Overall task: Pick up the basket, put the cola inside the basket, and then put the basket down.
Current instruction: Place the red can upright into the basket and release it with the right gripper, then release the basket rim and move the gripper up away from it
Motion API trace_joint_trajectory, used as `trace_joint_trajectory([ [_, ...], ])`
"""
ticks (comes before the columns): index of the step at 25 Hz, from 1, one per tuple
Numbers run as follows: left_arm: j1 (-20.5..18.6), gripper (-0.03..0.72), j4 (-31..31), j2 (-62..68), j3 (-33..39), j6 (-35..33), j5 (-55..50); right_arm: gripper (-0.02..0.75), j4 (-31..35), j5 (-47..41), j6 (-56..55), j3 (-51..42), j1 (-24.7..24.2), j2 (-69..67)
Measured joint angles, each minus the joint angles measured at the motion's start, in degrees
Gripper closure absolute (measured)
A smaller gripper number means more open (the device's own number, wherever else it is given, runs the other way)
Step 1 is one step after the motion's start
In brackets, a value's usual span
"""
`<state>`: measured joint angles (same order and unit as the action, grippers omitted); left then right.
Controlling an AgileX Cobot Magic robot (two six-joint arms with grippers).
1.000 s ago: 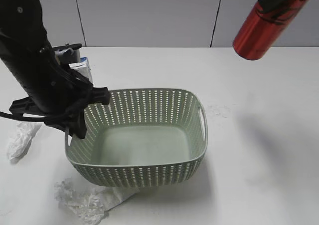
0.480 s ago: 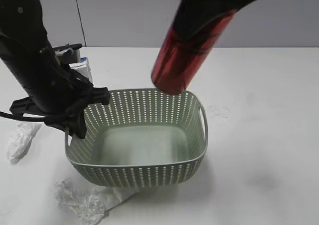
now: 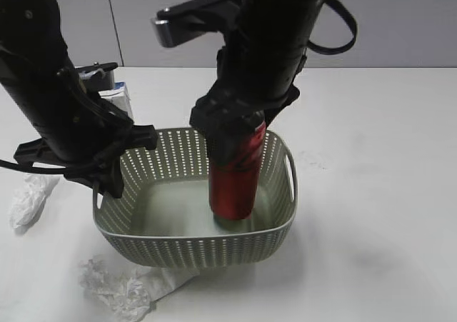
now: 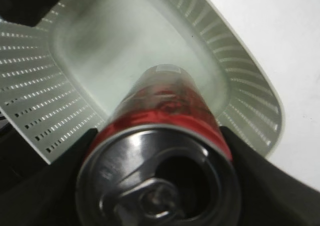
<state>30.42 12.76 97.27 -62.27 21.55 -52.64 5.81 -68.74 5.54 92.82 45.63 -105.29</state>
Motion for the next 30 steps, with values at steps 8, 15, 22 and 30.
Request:
trace_joint_trajectory([
  [8, 0.00, 0.692, -0.05, 0.00, 0.00, 0.00, 0.76, 0.198, 0.00, 0.00, 0.19, 0.00, 0.00, -3.85],
  [15, 0.00, 0.692, -0.54, 0.00, 0.00, 0.00, 1.26, 0.104, 0.56, 0.10, 0.25, 0.00, 0.00, -3.85],
  [22, 0.00, 0.692, -0.54, 0.00, 0.00, 0.00, 1.20, 0.104, 4.15, -0.06, 0.09, 5.60, 0.00, -3.44],
  [30, 0.00, 0.692, -0.65, 0.00, 0.00, 0.00, 1.10, 0.109, 0.81, -0.04, -1.61, 15.10, -8.18, -2.32],
])
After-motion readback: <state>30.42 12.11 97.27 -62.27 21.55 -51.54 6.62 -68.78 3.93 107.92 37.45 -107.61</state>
